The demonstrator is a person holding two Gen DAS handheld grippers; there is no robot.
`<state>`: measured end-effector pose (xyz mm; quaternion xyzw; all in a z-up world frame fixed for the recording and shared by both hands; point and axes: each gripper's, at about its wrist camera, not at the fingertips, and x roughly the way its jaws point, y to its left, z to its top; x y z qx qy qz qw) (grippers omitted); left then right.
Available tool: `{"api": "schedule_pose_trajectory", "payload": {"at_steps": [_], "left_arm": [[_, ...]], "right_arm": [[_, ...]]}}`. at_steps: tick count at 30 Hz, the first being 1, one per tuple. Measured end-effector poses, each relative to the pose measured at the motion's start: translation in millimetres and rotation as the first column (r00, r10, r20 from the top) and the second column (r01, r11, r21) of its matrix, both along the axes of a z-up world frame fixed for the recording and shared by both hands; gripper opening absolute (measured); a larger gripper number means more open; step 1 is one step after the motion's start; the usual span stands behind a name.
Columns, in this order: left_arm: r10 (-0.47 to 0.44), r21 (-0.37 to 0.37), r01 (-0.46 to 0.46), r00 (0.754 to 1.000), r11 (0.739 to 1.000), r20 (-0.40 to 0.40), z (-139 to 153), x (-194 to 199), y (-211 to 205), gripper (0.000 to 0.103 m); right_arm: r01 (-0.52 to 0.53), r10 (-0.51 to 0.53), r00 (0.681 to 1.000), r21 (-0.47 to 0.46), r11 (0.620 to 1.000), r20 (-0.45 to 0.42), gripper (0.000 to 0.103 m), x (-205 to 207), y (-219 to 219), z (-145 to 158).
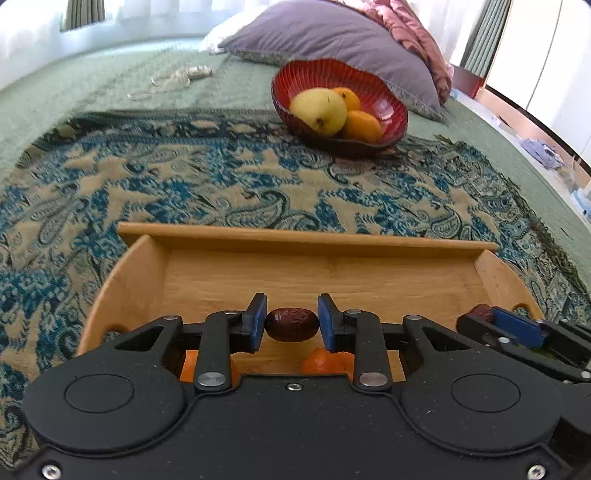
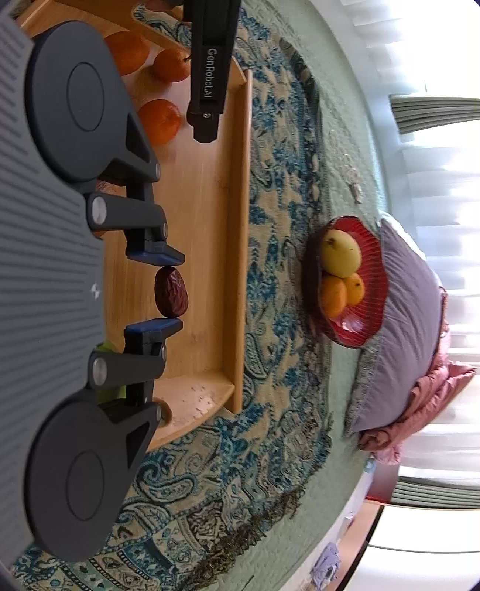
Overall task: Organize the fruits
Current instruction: 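Lift and carry both dates over the tray with both grippers, then open both grippers to drop the dates onto the tray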
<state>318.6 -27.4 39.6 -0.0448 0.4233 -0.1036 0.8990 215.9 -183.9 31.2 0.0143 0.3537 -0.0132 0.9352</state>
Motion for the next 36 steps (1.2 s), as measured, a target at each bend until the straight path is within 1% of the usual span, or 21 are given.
{"api": "schedule_pose_trajectory", "payload": {"at_steps": [3,6,11,22,24,27,31,34,36], "left_arm": [[-0.003,-0.017,0.003,0.999,1.000,-0.033,-2,6,1,0.028],[-0.002,-0.006,0.002,0.999,1.000,-0.045,-3,10,1,0.028],[-0.007,0.004,0.007,0.999,1.000,-0.046,-3,12,1,0.028],[-0.017,0.027,0.018,0.999,0.999,-0.043,-3,12,-1,0.028],[-0.017,0.029,0.018,0.999,0.999,-0.046,-3,13,-2,0.028],[-0.014,0.028,0.016,0.999,0.999,-0.046,-3,14,-3,0.028],[-0.019,0.038,0.021,0.999,0.999,-0.040,-4,14,-5,0.033],[-0.020,0.054,0.022,0.999,0.998,-0.029,-4,14,-8,0.038],[-0.025,0.059,0.026,0.999,0.998,-0.027,-3,14,-9,0.039]], "right_arm": [[-0.017,0.016,0.999,-0.018,1.000,-0.034,0.036,6,2,-1],[-0.030,0.029,0.998,-0.020,0.999,-0.056,0.036,10,3,0],[-0.047,0.046,0.993,-0.012,0.999,-0.106,0.035,19,6,-3],[-0.039,0.041,0.987,0.011,0.999,-0.153,0.036,28,9,-8],[-0.028,0.032,0.986,0.029,0.999,-0.162,0.037,30,7,-7],[0.003,0.012,0.984,0.083,0.997,-0.177,0.039,34,0,-5],[0.025,-0.001,0.983,0.126,0.992,-0.182,0.043,35,-5,-4],[0.033,-0.010,0.983,0.127,0.991,-0.182,0.044,34,-6,-4],[0.026,-0.005,0.985,0.120,0.992,-0.173,0.048,33,-5,-2]]}}
